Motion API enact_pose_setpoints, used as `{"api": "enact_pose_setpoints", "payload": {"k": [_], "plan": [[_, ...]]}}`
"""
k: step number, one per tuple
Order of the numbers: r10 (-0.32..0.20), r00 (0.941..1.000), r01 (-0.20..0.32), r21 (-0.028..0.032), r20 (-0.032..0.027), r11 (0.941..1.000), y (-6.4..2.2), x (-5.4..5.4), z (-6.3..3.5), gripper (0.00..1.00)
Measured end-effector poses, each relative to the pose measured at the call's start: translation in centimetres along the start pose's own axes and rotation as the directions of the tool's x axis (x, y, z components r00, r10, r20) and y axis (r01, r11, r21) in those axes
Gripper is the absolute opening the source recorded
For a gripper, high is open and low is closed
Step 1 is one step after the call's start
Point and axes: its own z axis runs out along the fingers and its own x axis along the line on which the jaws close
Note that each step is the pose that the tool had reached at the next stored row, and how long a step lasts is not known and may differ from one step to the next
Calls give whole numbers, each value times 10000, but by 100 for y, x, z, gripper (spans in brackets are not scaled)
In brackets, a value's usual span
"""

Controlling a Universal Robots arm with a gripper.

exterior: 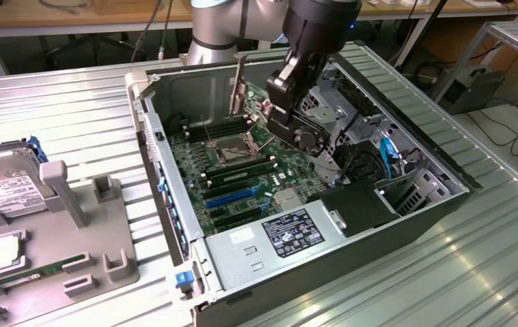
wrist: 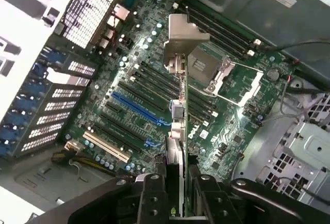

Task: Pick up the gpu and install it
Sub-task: 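Insert the gpu into the slot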

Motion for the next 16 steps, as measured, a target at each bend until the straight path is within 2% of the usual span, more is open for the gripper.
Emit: {"api": "enact_pose_setpoints", "payload": {"k": [3, 5, 8, 10, 16], "plan": [[-664, 9978, 664, 21, 1, 9978, 0, 0, 7, 26], [-1308, 9914, 1308, 30, -16, 9914, 0, 0, 14, 26], [-1852, 9827, 1852, 33, -33, 9827, -1, 0, 21, 26], [-2234, 9747, 2234, 34, -46, 9747, -1, 0, 27, 26], [-3323, 9431, 3323, 28, -82, 9432, -2, 0, 50, 26]]}}
